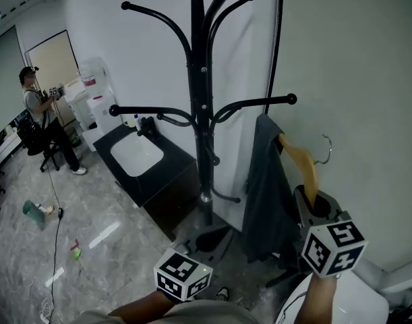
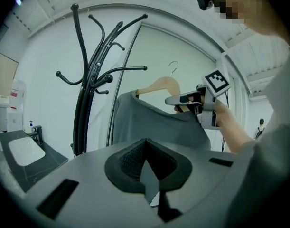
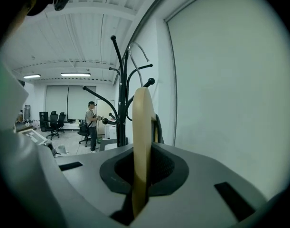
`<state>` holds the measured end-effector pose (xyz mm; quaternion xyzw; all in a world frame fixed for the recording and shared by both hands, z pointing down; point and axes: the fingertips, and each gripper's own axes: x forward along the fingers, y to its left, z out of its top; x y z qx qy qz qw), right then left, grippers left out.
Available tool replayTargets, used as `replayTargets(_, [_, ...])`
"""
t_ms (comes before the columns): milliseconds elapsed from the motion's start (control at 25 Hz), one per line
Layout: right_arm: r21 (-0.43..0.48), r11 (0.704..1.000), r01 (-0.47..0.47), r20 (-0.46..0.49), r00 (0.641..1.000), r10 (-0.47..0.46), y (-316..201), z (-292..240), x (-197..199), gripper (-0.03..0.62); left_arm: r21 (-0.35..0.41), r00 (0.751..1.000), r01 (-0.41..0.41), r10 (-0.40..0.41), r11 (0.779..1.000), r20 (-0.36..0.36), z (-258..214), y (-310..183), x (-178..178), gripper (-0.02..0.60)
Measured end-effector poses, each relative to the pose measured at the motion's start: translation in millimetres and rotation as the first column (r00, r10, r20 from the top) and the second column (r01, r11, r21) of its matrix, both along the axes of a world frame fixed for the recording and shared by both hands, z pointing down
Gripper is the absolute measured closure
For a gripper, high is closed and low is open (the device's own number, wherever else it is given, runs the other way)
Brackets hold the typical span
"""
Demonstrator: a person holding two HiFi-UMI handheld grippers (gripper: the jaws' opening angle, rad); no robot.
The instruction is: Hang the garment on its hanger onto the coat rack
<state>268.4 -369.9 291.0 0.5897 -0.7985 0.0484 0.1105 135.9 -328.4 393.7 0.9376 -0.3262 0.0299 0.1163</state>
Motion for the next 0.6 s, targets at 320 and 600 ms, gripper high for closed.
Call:
replayTargets(320, [0.008,1.000,-0.012,-0.070,0.997,0.012,-71.4,-16.4,-27.2,0.568,0.011,1.000,-0.011,0.011,1.000,0.000,-6.5,-20.3,-10.2,0.577])
replayTargets(600, [-0.046,0.999,-0.013,-0.042,0.999,0.011,-107.3,-0.2,-41.8,0.568,-0.004,1.000,0.000,0.000,1.000,-0.001,-2.0,-32.7,-33.0,0.577])
